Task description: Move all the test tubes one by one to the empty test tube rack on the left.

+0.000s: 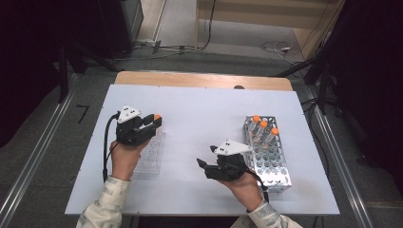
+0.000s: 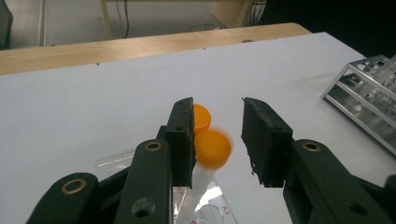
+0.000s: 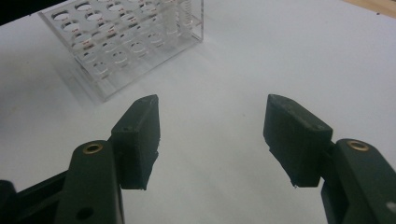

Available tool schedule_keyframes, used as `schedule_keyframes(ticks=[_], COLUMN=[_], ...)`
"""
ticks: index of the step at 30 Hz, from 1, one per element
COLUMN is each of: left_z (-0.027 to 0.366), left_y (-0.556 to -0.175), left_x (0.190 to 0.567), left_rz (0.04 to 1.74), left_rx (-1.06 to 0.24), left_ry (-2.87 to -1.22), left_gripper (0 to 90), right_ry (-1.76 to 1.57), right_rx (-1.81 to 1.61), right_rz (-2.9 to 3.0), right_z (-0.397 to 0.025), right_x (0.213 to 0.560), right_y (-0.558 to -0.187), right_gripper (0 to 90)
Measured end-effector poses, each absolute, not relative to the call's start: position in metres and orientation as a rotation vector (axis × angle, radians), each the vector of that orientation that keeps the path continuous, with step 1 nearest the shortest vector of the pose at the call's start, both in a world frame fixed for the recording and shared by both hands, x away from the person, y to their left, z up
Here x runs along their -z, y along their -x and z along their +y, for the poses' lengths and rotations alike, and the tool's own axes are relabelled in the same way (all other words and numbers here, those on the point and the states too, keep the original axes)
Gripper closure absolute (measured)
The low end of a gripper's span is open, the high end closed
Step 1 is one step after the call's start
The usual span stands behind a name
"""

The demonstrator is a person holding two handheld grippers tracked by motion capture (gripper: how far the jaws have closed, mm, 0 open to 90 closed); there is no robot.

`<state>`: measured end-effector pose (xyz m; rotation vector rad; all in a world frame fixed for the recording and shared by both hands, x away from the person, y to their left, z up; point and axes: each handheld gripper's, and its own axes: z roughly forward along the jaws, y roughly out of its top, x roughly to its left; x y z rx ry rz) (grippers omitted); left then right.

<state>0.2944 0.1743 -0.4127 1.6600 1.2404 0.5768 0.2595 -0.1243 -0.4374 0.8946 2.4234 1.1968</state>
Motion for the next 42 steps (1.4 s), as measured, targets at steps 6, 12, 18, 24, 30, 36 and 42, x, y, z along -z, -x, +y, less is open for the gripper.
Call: schedule_keyframes(ticks=[6,12,18,24,30,36,42], left_z=[0.175,0.174,0.175,0.176,0.176,0.176,0.177], left_y=[-0.293,-0.288,-0.285,-0.285,-0.284,-0.284,-0.284], left_x=[0.411,0.408,0.406,0.405,0.405,0.406,0.406], left_rz=[1.24,1.244,1.271,1.301,1.305,1.309,1.308], left_rx=[-0.568,-0.573,-0.597,-0.615,-0.616,-0.613,-0.61], left_ry=[-1.645,-1.631,-1.614,-1.607,-1.604,-1.6,-1.597], left_gripper=[59.4,50.7,38.7,27.7,25.2,23.7,21.7], right_ry=[-0.898,-0.897,-0.913,-0.935,-0.95,-0.975,-0.989], right_rx=[-1.197,-1.203,-1.207,-1.218,-1.227,-1.212,-1.2], right_rz=[2.421,2.412,2.396,2.371,2.347,2.333,2.295], right_z=[-0.125,-0.127,-0.132,-0.14,-0.149,-0.157,-0.165], right_x=[0.437,0.436,0.433,0.428,0.423,0.422,0.419], right_y=[-0.259,-0.26,-0.259,-0.26,-0.261,-0.263,-0.264], right_gripper=[34.5,34.5,34.5,34.5,34.5,34.0,28.0])
